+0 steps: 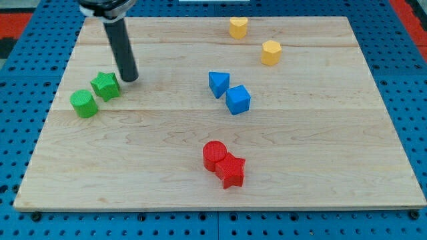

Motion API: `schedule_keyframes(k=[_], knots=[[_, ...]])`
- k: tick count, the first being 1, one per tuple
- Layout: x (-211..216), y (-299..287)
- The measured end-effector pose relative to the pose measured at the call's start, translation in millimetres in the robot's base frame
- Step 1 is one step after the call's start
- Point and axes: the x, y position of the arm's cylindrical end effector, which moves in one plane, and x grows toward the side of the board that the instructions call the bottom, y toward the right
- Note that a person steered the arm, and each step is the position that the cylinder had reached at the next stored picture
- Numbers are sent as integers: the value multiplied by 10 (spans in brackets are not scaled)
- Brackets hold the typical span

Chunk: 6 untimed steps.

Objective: Nudge the yellow hexagon right

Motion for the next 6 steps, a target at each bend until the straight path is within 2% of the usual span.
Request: schedule_keyframes(k=[1, 2, 3, 4, 5, 6], knots=[[205, -440], [196, 237], [158, 338], [-516, 682], [-970, 1306], [-1083, 2150]])
